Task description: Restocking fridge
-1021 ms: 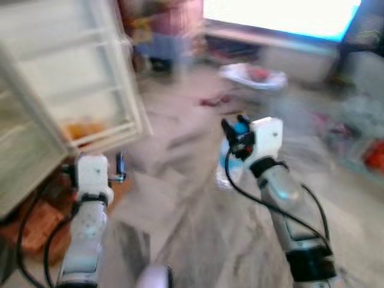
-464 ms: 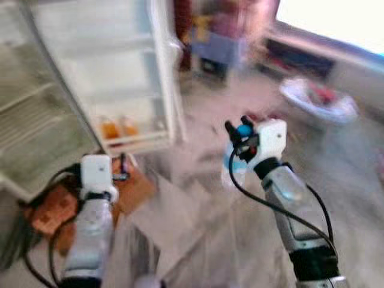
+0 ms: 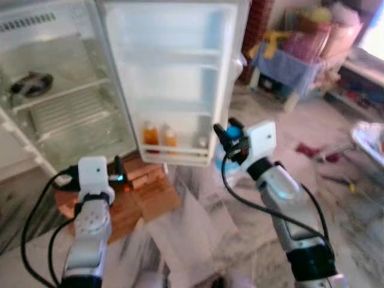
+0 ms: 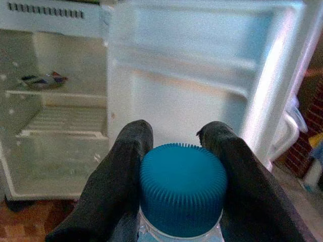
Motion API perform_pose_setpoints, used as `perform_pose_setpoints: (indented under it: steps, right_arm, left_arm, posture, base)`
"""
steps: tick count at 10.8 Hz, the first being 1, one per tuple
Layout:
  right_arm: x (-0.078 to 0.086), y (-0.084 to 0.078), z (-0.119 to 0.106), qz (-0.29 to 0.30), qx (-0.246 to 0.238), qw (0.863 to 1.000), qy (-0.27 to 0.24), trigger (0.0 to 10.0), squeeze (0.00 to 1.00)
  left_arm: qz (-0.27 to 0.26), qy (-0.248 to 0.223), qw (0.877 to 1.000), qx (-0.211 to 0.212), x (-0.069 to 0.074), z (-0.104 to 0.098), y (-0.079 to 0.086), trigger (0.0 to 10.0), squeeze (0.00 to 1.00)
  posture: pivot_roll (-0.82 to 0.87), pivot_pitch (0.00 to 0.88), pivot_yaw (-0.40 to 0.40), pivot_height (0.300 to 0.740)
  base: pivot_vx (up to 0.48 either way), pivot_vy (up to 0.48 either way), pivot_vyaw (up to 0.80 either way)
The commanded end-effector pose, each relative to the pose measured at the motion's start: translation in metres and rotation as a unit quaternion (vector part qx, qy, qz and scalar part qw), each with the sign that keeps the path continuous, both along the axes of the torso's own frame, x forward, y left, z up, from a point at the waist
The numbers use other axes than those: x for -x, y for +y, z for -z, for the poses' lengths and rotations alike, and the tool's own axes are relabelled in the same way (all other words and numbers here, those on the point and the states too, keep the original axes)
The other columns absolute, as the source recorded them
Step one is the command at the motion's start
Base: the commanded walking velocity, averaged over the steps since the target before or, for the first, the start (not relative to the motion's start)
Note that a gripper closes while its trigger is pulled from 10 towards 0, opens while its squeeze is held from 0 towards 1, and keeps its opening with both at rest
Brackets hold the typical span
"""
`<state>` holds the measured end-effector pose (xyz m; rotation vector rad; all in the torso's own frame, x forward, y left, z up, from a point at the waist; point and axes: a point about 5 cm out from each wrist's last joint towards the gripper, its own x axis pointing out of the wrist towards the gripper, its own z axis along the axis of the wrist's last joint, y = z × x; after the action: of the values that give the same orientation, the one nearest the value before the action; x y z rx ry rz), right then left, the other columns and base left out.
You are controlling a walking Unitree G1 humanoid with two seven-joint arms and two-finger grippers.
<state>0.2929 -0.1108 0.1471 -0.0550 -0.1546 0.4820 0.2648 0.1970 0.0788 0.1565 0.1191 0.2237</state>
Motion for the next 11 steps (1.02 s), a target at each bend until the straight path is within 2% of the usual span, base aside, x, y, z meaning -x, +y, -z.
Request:
perform_pose_setpoints:
  steps: [1,3,9,10,11]
  right_arm:
    - [0.001,0.013,-0.013,-0.029,-0.01,0.999,-0.029,10.0,0.0]
    - [0.001,0.014,-0.014,-0.026,-0.012,0.999,-0.033,10.0,0.0]
    - [-0.004,0.008,-0.019,0.005,-0.025,0.999,-0.044,10.0,0.0]
    - [-0.005,0.007,-0.019,0.011,-0.024,0.999,-0.045,10.0,0.0]
    - [-0.005,0.006,-0.018,0.015,-0.021,0.999,-0.044,10.0,0.0]
  left_arm:
    - [-0.019,0.005,1.0,-0.009,0.001,-0.001,0.009,10.0,0.0]
    - [-0.006,0.007,1.0,-0.028,0.0,-0.001,0.009,10.0,0.0]
    - [0.03,0.022,0.999,-0.035,-0.001,0.002,0.0,10.0,0.0]
    - [0.035,0.024,0.999,-0.031,0.0,0.003,-0.002,10.0,0.0]
    - [0.044,0.007,0.999,0.001,0.001,0.0,-0.005,10.0,0.0]
  posture:
    - [0.11,0.036,-0.031,0.74]
    - [0.11,0.035,-0.032,0.74]
    - [0.11,0.036,-0.029,0.74]
    - [0.12,0.036,-0.03,0.74]
    - [0.12,0.036,-0.03,0.74]
  base:
    - [0.285,0.386,0.79]
    - [0.379,0.193,0.63]
    - [0.461,0.0,0.0]
    - [0.39,-0.277,0.0]
    - [0.409,-0.247,0.0]
